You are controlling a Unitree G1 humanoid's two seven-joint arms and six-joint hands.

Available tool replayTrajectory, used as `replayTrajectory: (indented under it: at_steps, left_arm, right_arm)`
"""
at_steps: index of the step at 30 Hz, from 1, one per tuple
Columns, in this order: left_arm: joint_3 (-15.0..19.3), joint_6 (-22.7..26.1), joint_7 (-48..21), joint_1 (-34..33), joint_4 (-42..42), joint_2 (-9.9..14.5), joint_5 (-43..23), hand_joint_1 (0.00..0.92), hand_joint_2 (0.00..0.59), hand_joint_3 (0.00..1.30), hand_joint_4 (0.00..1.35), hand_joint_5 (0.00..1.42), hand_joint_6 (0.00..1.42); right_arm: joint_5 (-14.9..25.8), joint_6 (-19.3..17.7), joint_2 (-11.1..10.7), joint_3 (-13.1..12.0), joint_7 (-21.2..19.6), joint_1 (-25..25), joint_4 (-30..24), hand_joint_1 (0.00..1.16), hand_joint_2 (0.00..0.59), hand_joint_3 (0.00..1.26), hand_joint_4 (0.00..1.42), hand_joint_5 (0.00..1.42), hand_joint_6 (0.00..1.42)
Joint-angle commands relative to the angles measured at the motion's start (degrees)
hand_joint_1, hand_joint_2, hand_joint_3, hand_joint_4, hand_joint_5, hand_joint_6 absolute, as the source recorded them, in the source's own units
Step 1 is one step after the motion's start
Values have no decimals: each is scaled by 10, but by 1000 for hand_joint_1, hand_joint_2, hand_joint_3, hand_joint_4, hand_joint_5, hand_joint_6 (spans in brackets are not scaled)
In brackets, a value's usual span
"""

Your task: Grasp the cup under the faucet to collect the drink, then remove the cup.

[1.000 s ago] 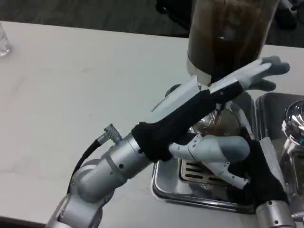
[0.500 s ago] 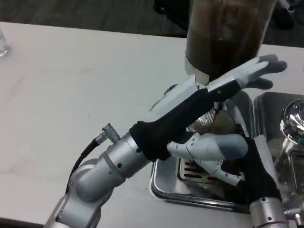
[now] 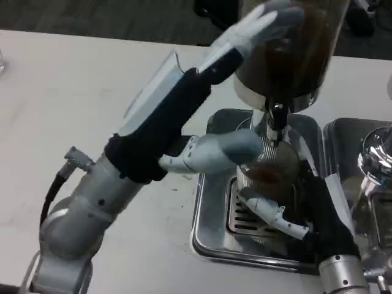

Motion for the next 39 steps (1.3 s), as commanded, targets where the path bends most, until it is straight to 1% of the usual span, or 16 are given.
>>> replayTrajectory:
  at_steps: [1,2,5,8,10,14,16,19,20,22,25,32,39]
  left_arm:
    - [46,-10,22,69,-27,15,-24,0,123,115,0,109,0]
    - [52,-10,23,78,-29,16,-27,0,124,115,0,108,0]
    - [86,-28,37,127,-16,22,-27,0,125,116,0,107,0]
    - [120,-40,50,174,14,29,-22,0,128,120,0,106,0]
    - [136,-48,59,194,28,31,-18,0,129,122,0,105,0]
    - [161,-59,83,220,55,28,1,0,132,132,0,113,0]
    - [165,-59,94,226,73,28,14,0,134,133,0,114,0]
    - [163,-52,108,227,103,35,49,0,134,133,0,115,0]
    - [162,-49,113,227,107,39,65,0,133,102,0,86,0]
    - [160,-41,125,231,107,48,110,0,138,86,0,71,0]
    - [147,-21,133,230,125,52,139,0,131,38,0,29,0]
    - [123,-14,150,223,168,56,146,0,131,27,0,16,0]
    - [115,-16,158,225,184,59,134,0,133,25,0,17,0]
  right_arm:
    - [5,4,6,1,2,5,13,762,190,0,0,0,42]
    - [5,3,6,1,2,5,14,763,190,0,0,0,42]
    - [6,2,6,2,4,2,16,769,184,0,0,0,53]
    - [8,0,7,3,7,1,17,772,182,0,0,0,67]
    - [7,0,7,3,7,1,16,774,182,0,0,0,71]
    - [6,0,7,5,8,0,17,779,184,0,0,0,73]
    - [7,1,7,4,10,-4,21,781,184,0,0,0,74]
    - [8,3,5,4,13,-10,26,783,185,0,0,0,75]
    - [9,3,5,5,15,-11,27,784,185,0,0,0,75]
    - [11,4,5,5,17,-12,30,785,185,0,0,0,78]
    - [14,4,6,5,21,-15,36,786,185,0,0,0,83]
    - [16,1,10,6,23,-27,51,787,185,0,0,0,90]
    - [20,-5,10,9,30,-32,64,788,185,0,0,9,119]
